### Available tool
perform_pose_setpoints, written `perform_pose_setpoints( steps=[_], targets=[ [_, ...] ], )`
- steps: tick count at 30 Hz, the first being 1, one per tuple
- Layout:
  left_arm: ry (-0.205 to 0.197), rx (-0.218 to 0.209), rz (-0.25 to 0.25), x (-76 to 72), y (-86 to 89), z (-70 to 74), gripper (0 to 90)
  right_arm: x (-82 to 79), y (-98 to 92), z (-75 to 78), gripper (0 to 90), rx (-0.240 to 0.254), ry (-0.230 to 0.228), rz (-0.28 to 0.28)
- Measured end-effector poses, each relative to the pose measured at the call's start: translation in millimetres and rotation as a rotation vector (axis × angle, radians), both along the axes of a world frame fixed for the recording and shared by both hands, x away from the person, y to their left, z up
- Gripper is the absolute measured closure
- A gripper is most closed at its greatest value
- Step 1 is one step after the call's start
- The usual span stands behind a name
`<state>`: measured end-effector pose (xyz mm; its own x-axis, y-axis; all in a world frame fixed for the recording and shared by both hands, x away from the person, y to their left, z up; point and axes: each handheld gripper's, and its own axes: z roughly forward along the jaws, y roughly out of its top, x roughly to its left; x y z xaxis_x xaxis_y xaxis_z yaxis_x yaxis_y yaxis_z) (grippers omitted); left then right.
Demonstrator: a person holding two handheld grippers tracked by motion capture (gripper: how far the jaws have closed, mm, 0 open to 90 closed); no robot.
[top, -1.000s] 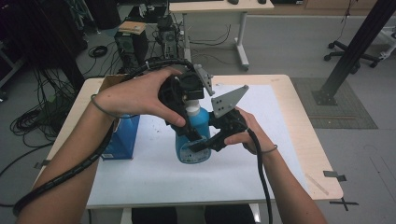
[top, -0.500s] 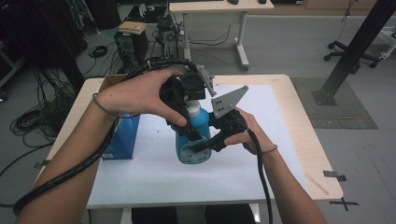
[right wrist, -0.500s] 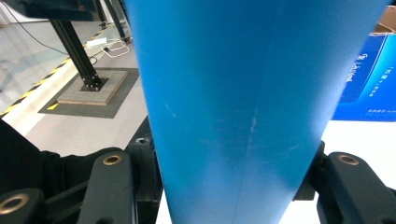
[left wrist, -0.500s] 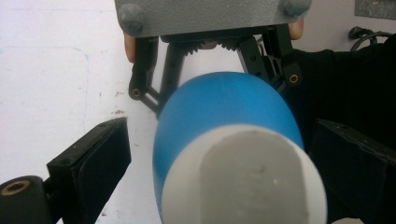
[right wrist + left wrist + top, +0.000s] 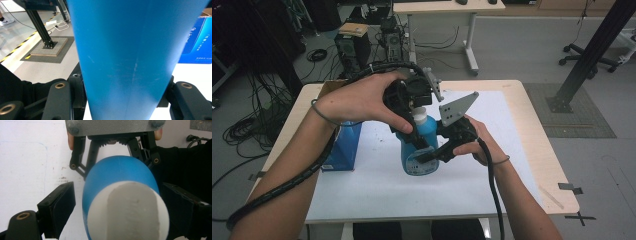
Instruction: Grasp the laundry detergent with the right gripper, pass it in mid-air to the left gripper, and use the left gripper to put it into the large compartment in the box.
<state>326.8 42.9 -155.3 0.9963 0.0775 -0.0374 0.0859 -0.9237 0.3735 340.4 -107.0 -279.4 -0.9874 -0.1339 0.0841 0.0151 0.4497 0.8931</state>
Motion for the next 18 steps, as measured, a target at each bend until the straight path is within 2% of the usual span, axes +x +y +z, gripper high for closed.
perform_pose_setpoints(
  steps=[18],
  targets=[
    [0.013, 0.0, 0.012, 1.5, -0.5, 1.1, 28.0, 0.1, -1.1, 1.7, 43.4, -0.001, -0.004, -0.003]
  ],
)
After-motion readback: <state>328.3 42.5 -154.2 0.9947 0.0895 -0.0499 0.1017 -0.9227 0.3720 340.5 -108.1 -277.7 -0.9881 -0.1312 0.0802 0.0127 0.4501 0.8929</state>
